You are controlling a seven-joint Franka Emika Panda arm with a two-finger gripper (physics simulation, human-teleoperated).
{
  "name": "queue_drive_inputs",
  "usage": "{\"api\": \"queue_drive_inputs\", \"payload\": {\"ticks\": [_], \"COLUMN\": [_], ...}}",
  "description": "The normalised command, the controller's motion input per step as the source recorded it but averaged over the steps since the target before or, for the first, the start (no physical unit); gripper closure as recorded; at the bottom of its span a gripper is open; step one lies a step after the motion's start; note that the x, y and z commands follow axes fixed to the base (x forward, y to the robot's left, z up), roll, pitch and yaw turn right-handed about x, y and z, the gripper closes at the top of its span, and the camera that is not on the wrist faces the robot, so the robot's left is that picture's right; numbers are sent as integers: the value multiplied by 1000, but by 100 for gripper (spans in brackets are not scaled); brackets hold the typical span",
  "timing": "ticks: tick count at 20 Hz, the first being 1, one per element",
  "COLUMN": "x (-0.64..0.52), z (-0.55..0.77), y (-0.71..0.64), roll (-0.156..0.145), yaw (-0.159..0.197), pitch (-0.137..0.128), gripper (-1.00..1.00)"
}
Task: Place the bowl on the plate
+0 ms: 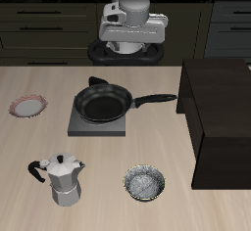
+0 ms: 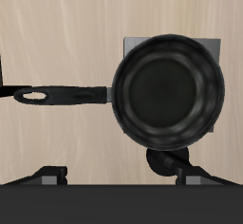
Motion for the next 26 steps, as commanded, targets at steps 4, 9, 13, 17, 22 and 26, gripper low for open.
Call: {"api": "queue_drive_inputs", "payload": {"ticks": [4,9,13,17,22,26], "x": [79,217,200,253,432,407], "z": [-33,-52,77,97,4,-20], "y": [10,24,52,16,6,-43], "roll": [1,-15,10,-21,-20,-31], "yaw": [1,-12,-13,13,21,35], "pitch": [10,22,-15,-47,-27,5], "gripper": [-100,-100,-100,-100,-100,-100]}}
